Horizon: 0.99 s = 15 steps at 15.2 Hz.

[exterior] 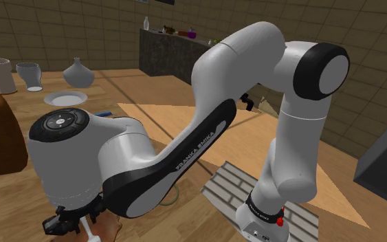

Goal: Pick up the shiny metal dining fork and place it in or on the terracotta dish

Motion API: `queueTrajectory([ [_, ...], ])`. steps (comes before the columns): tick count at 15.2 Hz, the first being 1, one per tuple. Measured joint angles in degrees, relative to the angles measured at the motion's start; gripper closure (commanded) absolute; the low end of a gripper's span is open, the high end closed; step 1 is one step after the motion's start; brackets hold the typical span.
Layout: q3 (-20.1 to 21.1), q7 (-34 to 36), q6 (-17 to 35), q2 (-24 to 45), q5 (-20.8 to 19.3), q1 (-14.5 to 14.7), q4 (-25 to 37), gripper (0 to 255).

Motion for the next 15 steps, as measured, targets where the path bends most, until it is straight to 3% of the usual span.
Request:
queueTrajectory([
  [4,0.0,0.0,0.1,0.0,-0.1,0.0,-0.1,255],
  [5,0.0,0.0,0.1,0.0,-0.1,0.0,-0.1,0],
  [11,0.0,0.0,0.1,0.0,-0.1,0.0,-0.1,0],
  [15,1.3,-2.7,-4.2,-3.9,3.8,-1.0,1.4,0],
])
